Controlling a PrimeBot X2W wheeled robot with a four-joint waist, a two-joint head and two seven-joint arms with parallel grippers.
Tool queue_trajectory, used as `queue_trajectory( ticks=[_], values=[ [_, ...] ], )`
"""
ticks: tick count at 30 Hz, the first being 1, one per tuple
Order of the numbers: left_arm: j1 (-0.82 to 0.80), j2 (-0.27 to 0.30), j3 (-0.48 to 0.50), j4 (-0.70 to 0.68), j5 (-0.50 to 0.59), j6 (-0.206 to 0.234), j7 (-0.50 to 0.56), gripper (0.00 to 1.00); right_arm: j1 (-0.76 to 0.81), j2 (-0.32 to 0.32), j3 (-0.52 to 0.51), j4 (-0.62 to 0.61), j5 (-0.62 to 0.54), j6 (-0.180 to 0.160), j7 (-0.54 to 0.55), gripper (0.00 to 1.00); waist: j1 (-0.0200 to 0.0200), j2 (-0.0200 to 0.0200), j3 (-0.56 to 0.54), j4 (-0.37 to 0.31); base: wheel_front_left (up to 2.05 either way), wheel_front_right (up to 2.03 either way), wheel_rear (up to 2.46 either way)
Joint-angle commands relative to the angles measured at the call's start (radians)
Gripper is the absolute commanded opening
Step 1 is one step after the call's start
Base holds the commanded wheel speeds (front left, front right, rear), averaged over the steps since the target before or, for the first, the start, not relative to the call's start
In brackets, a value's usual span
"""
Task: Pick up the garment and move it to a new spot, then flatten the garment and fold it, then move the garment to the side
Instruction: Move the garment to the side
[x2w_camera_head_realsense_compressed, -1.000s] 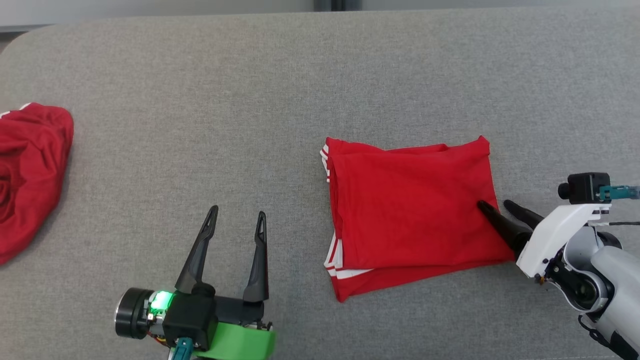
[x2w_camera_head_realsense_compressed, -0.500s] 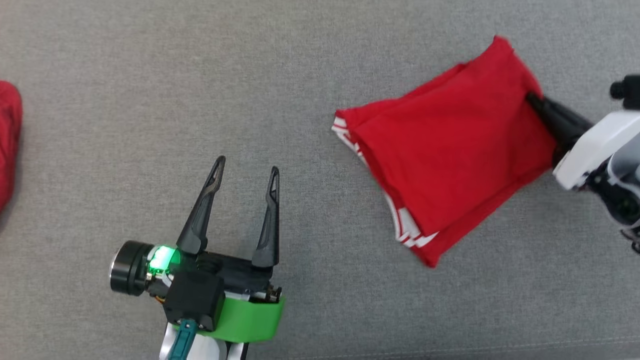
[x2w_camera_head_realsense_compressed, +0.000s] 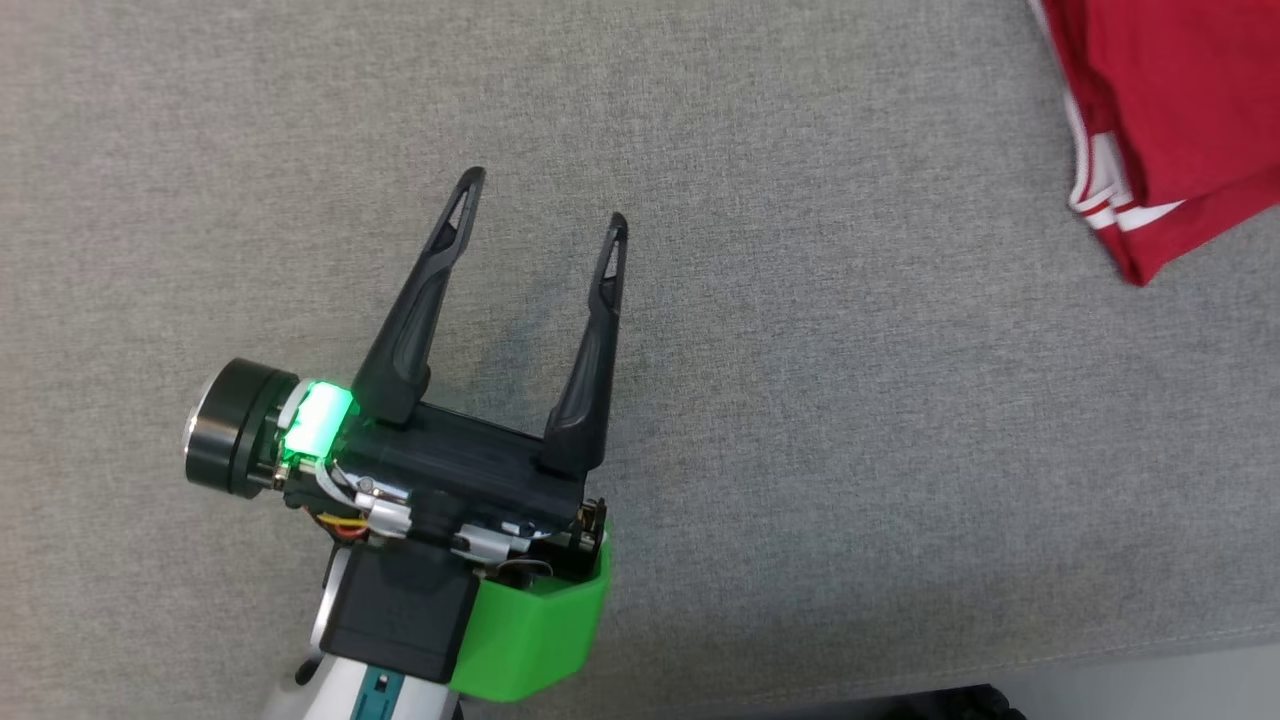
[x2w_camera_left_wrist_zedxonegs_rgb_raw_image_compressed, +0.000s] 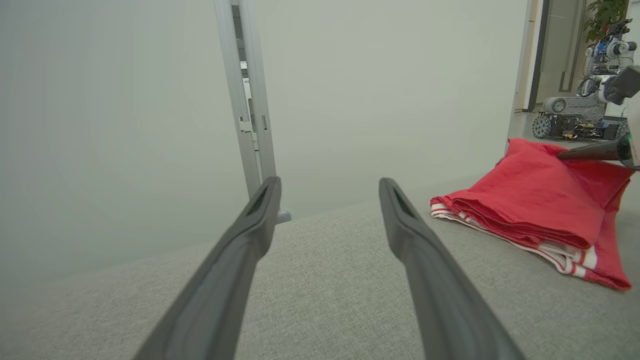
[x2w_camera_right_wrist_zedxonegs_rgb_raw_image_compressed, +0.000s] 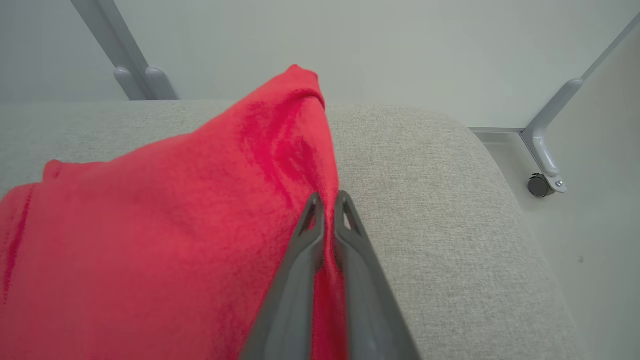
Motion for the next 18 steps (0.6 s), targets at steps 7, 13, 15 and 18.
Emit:
queue_trajectory(
  ticks=[7, 13, 15, 18],
  values=[
    [-0.055, 0.047, -0.043, -0.029, 0.022, 0.038, 0.0, 1.0, -0.067, -0.07, -0.041, 0.075, -0.024, -0.002, -0.048, 0.0, -0.0002, -0.0001, 0.121, -0.027, 0.0, 0.0, 0.0],
    [-0.072, 0.075, -0.069, -0.03, 0.007, 0.068, 0.0, 1.0, -0.093, -0.117, -0.07, 0.138, -0.028, -0.002, -0.058, 0.0, -0.0002, -0.0001, 0.15, -0.006, 0.0, 0.0, 0.0],
    [-0.076, 0.083, -0.075, -0.03, 0.004, 0.078, 0.0, 1.0, -0.097, -0.135, -0.075, 0.16, -0.032, -0.002, -0.061, 0.0, -0.0002, -0.0001, 0.154, 0.002, 0.0, 0.0, 0.0],
    [-0.082, 0.092, -0.088, -0.027, -0.005, 0.09, 0.0, 1.0, -0.105, -0.14, -0.081, 0.206, -0.042, -0.002, -0.062, 0.03, -0.0002, -0.0001, 0.155, 0.013, 0.0, 0.0, 0.0]
  ],
)
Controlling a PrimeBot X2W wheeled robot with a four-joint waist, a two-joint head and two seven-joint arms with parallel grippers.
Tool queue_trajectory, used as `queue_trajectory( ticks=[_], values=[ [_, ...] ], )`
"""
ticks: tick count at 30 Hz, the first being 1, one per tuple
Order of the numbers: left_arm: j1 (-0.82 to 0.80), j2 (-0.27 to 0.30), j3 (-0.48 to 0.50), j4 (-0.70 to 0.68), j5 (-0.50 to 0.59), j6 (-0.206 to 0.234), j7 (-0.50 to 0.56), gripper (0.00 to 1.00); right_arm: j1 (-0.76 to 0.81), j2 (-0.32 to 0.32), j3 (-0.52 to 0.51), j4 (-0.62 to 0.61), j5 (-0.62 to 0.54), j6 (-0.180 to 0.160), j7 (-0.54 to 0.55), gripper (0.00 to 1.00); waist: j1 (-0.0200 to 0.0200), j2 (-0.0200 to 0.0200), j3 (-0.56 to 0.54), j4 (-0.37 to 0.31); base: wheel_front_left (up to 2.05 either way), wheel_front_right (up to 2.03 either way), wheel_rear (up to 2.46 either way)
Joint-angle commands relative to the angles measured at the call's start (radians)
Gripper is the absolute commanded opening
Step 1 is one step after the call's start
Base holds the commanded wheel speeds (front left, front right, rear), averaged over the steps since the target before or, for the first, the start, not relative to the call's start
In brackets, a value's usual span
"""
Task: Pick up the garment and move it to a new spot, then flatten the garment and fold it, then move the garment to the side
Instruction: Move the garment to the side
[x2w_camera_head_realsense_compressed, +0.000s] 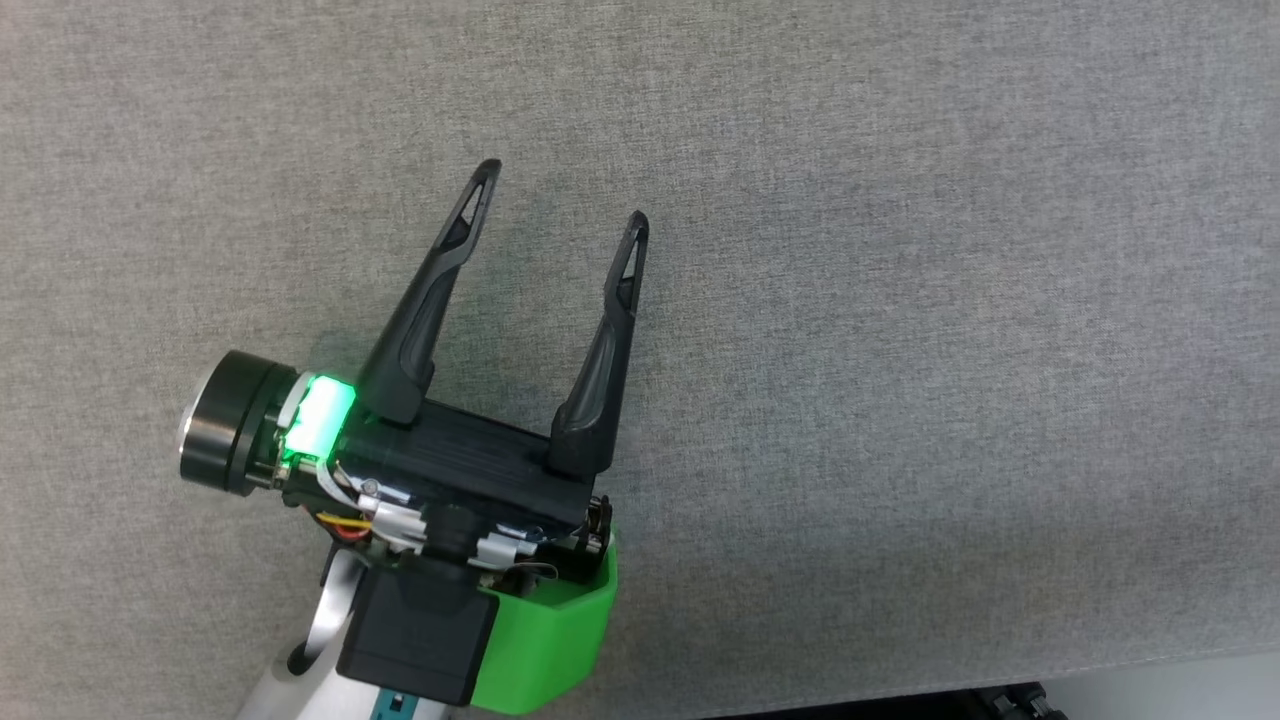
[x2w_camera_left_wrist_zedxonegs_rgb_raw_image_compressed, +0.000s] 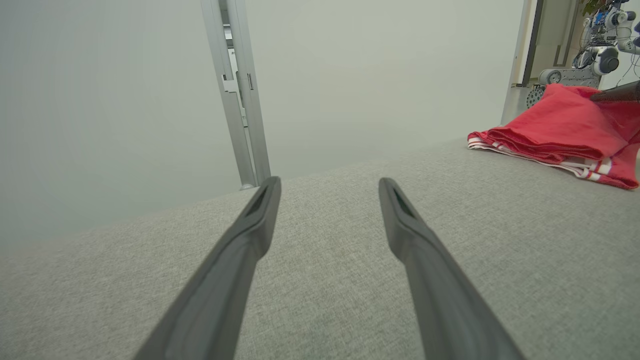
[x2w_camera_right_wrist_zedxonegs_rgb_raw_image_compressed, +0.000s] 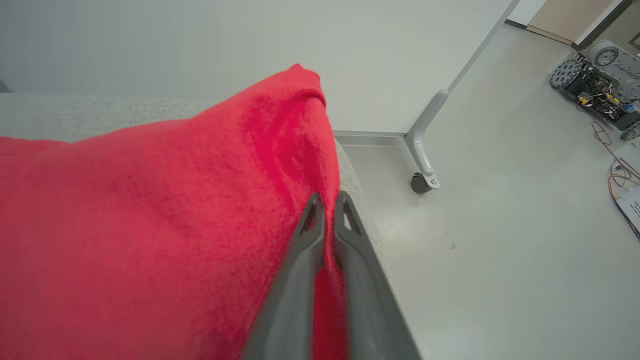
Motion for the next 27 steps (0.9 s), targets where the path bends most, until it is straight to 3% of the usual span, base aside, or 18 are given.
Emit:
queue_trajectory(
  ticks=[1, 2, 9, 15, 27],
  values=[
    [-0.021, 0.008, -0.006, 0.002, -0.007, 0.008, 0.0, 1.0, -0.019, 0.002, -0.009, 0.023, -0.01, -0.002, -0.009, 0.65, -0.0002, -0.0001, 0.0, 0.011, 0.0, 0.0, 0.0],
    [-0.021, 0.011, -0.009, 0.007, -0.011, 0.012, 0.0, 1.0, -0.025, 0.009, -0.013, 0.043, -0.02, -0.002, -0.011, 1.0, -0.0002, -0.0001, -0.005, 0.015, 0.0, 0.0, 0.0],
    [0.015, 0.013, -0.016, 0.04, -0.041, 0.055, 0.0, 1.0, -0.01, 0.126, -0.016, 0.042, -0.136, -0.002, -0.023, 1.0, -0.0002, -0.0001, -0.115, 0.025, 0.0, 0.0, 0.0],
    [0.114, -0.013, 0.047, 0.12, -0.134, 0.096, 0.0, 1.0, 0.158, 0.331, -0.13, -0.089, -0.292, -0.002, -0.022, 1.0, -0.0002, -0.0001, -0.282, 0.014, 0.0, 0.0, 0.0],
    [0.334, -0.055, 0.25, 0.296, -0.214, 0.019, 0.0, 1.0, 0.669, 0.771, -0.39, -0.337, -0.703, -0.002, -0.022, 1.0, -0.0002, -0.0001, -0.629, 0.003, 0.0, 0.0, 0.0]
  ],
)
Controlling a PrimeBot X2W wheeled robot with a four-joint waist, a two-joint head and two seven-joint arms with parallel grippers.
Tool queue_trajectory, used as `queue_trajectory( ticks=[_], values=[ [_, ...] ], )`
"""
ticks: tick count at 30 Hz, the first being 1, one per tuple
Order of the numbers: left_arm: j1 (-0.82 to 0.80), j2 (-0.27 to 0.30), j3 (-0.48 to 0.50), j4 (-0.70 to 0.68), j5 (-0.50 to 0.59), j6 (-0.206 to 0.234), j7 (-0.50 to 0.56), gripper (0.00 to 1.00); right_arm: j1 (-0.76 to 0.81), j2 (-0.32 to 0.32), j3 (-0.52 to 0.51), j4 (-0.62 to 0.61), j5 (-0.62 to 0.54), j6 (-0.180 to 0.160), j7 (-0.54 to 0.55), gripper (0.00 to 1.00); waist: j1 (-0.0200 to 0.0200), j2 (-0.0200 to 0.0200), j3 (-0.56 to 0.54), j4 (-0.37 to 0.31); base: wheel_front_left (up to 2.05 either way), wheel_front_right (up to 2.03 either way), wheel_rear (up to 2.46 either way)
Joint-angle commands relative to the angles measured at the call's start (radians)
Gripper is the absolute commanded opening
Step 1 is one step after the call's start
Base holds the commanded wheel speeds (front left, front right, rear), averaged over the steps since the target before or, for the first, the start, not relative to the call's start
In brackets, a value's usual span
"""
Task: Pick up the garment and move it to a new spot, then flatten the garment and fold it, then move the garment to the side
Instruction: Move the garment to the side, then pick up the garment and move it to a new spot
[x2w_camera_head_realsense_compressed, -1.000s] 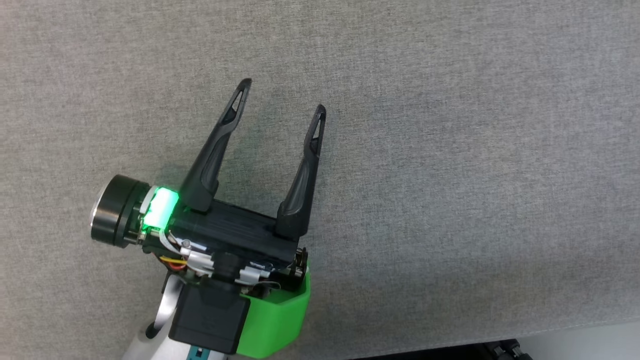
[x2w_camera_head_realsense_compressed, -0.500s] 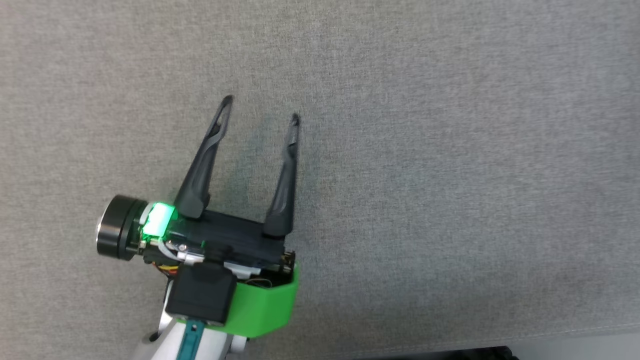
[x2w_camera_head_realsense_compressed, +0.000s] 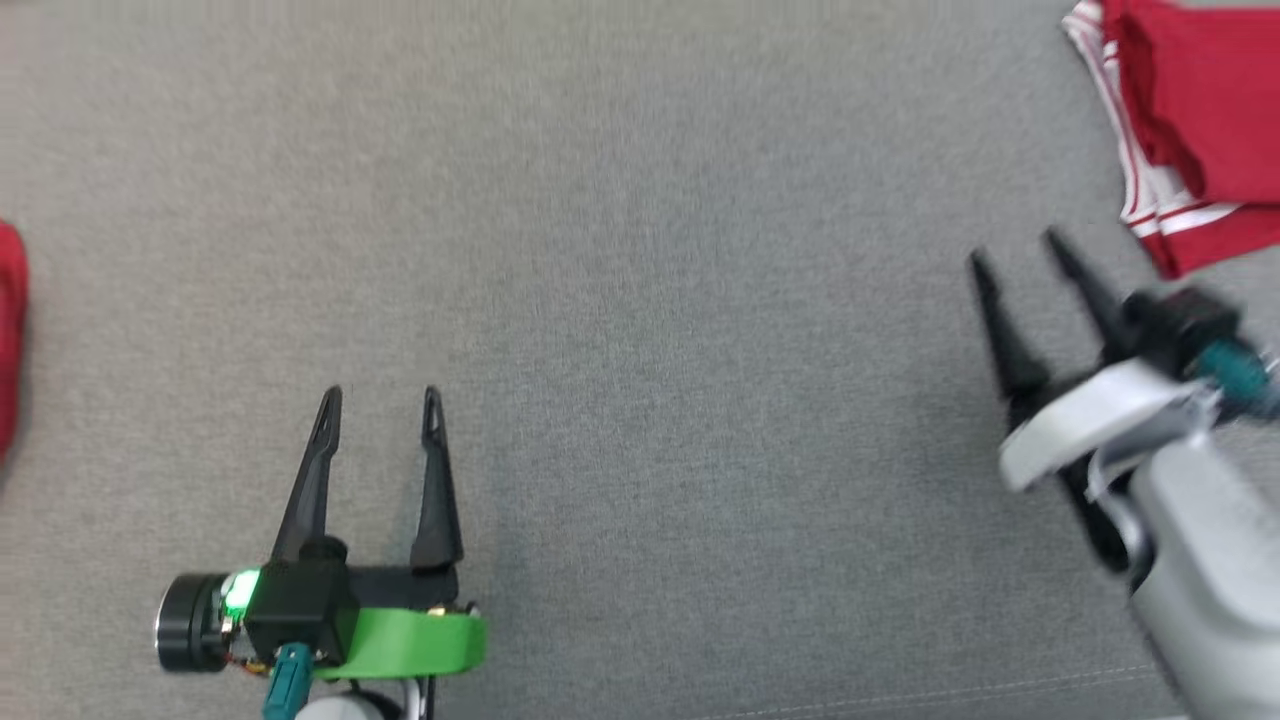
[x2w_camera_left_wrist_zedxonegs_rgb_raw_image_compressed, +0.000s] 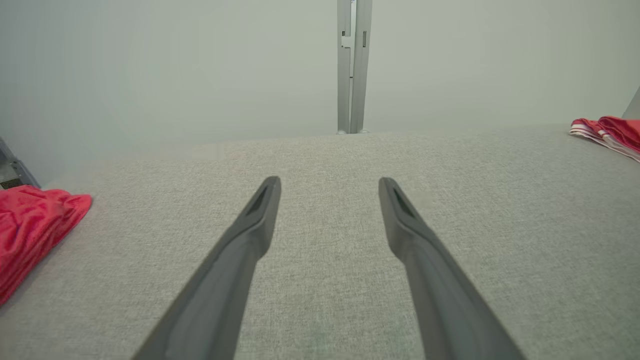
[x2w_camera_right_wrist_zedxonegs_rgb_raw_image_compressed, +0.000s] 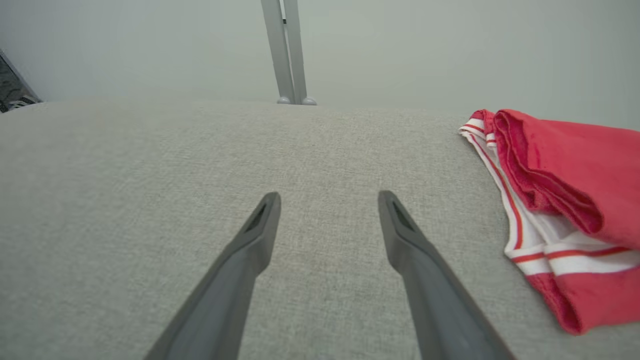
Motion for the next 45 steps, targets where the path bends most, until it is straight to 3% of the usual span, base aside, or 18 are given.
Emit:
queue_trajectory(
  ticks=[1, 6, 16, 25, 45],
  values=[
    [0.036, -0.005, 0.022, 0.011, -0.011, -0.012, 0.0, 1.0, 0.053, 0.025, -0.013, -0.023, -0.034, -0.002, -0.003, 1.0, 0.0001, 0.0, -0.205, -0.012, 0.0, 0.0, 0.0],
    [0.126, -0.028, 0.097, 0.04, -0.004, -0.061, 0.0, 1.0, 0.225, 0.145, -0.073, -0.124, -0.145, -0.002, -0.003, 1.0, 0.0001, 0.0, -0.311, -0.018, 0.0, 0.0, 0.0],
    [0.245, -0.057, 0.179, 0.059, 0.02, -0.139, 0.0, 1.0, 0.47, 0.276, -0.187, -0.294, -0.27, -0.002, -0.003, 1.0, 0.0001, 0.0, -0.4, -0.01, 0.0, 0.0, 0.0],
    [0.3, -0.064, 0.201, 0.099, 0.03, -0.189, 0.0, 1.0, 0.573, 0.298, -0.214, -0.321, -0.296, -0.002, -0.003, 1.0, 0.0001, 0.0, -0.425, -0.012, 0.0, 0.0, 0.0],
    [0.296, -0.064, 0.178, 0.099, 0.021, -0.182, 0.0, 1.0, 0.598, 0.311, -0.202, -0.335, -0.287, -0.002, -0.003, 1.0, 0.0001, 0.0, -0.418, -0.011, 0.0, 0.0, 0.0]
  ],
)
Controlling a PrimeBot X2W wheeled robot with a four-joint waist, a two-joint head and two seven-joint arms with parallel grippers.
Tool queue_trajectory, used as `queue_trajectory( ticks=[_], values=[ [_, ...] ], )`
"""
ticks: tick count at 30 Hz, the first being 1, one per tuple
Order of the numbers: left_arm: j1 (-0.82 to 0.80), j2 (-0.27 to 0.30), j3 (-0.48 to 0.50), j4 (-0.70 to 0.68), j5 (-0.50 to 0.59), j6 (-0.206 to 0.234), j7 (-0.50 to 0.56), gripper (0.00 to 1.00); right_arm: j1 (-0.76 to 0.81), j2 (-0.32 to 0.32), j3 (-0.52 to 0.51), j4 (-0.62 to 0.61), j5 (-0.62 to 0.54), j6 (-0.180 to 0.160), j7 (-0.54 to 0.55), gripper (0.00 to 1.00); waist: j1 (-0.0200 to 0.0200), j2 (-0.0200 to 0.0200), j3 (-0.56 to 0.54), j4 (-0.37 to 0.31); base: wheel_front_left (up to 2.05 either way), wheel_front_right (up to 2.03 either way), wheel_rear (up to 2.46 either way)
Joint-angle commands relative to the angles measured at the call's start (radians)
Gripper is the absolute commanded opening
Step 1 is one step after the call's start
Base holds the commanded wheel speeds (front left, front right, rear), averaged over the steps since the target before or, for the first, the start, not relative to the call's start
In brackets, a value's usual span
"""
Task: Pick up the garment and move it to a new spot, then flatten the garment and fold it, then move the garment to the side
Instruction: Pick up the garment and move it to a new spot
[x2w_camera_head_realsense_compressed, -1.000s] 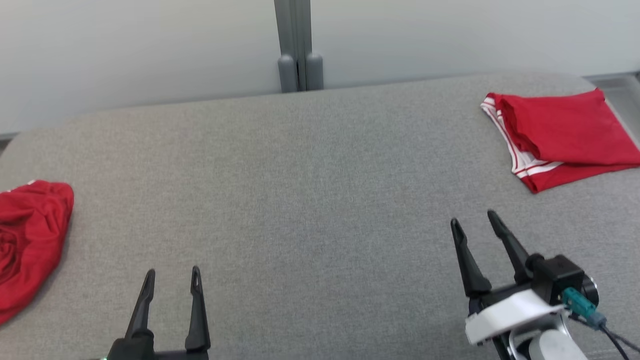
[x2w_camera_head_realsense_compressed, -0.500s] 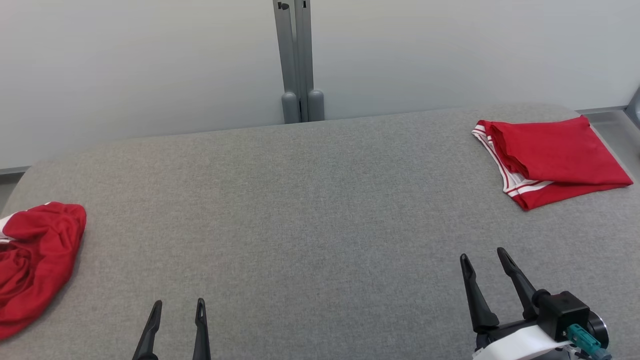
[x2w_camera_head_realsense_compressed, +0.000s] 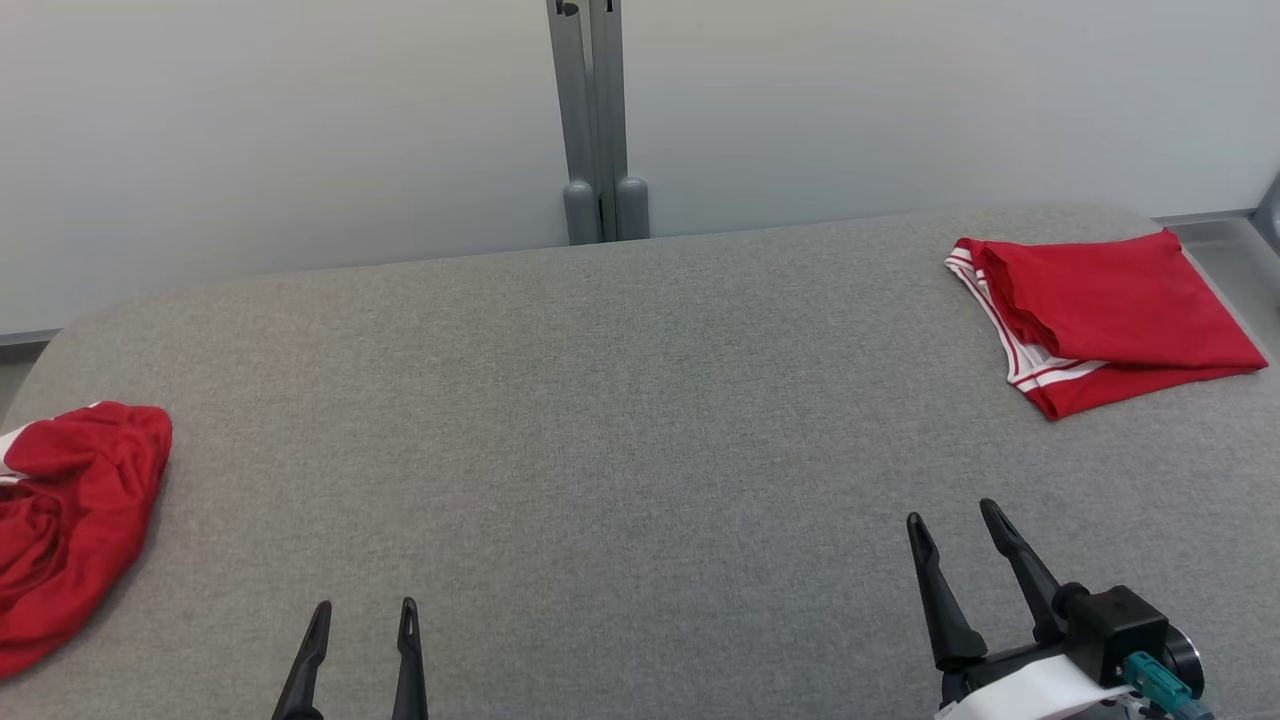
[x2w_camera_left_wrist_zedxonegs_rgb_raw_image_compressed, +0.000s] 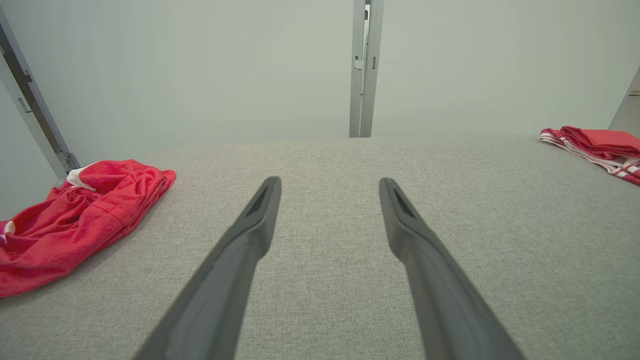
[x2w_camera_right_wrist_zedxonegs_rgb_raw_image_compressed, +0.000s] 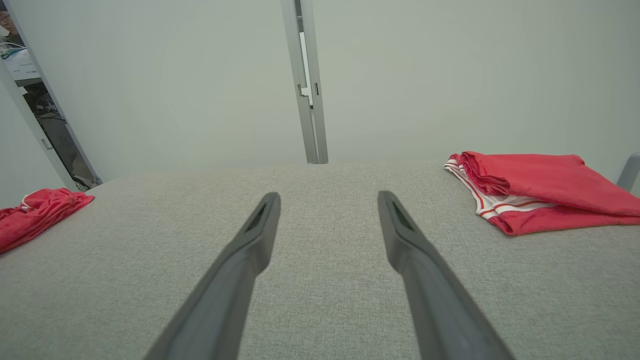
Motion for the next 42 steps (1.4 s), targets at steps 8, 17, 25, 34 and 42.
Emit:
queue_trajectory(
  ticks=[8, 17, 25, 34, 42],
  values=[
    [-0.007, 0.0, -0.003, 0.005, -0.003, 0.003, 0.0, 1.0, 0.017, 0.005, -0.003, 0.004, 0.009, -0.002, -0.003, 1.0, 0.0001, 0.0, 0.002, 0.003, 0.0, 0.0, 0.0],
    [-0.02, 0.0, -0.003, 0.006, 0.002, 0.002, 0.0, 1.0, 0.022, 0.005, -0.004, 0.005, 0.016, -0.002, -0.003, 1.0, 0.0001, 0.0, 0.004, 0.027, 0.0, 0.0, 0.0],
    [-0.025, 0.001, -0.007, 0.001, 0.003, -0.002, 0.0, 1.0, 0.037, 0.004, 0.015, 0.004, 0.022, -0.002, -0.003, 1.0, 0.0001, 0.0, 0.014, 0.139, 0.0, 0.0, 0.0],
    [-0.002, 0.001, -0.01, -0.013, -0.002, 0.009, 0.0, 1.0, 0.045, 0.002, 0.039, 0.004, 0.028, -0.002, -0.003, 1.0, 0.0001, 0.0, 0.014, 0.341, 0.0, 0.0, 0.0],
    [0.018, 0.001, -0.005, -0.038, 0.004, 0.017, 0.0, 1.0, 0.037, 0.008, 0.046, 0.003, 0.026, -0.002, -0.003, 1.0, 0.0001, 0.0, 0.015, 0.464, 0.0, 0.0, 0.0]
  ],
)
